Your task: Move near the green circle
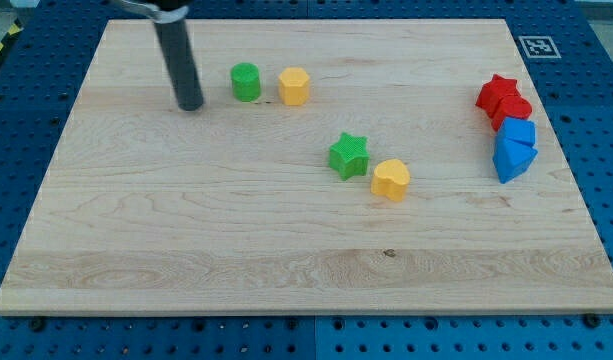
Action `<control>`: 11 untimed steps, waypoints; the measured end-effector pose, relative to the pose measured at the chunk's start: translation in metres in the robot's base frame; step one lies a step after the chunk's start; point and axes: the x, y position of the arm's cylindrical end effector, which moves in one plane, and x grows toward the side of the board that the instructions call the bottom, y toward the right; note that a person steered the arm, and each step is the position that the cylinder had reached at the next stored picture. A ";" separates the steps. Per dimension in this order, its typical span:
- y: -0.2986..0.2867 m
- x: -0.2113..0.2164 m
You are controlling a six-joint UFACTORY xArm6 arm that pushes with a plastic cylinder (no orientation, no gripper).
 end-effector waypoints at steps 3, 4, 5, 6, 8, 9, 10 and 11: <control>-0.006 -0.006; -0.006 -0.012; -0.006 -0.038; -0.006 -0.042; 0.050 -0.043; 0.051 -0.043; 0.066 -0.043; 0.066 -0.043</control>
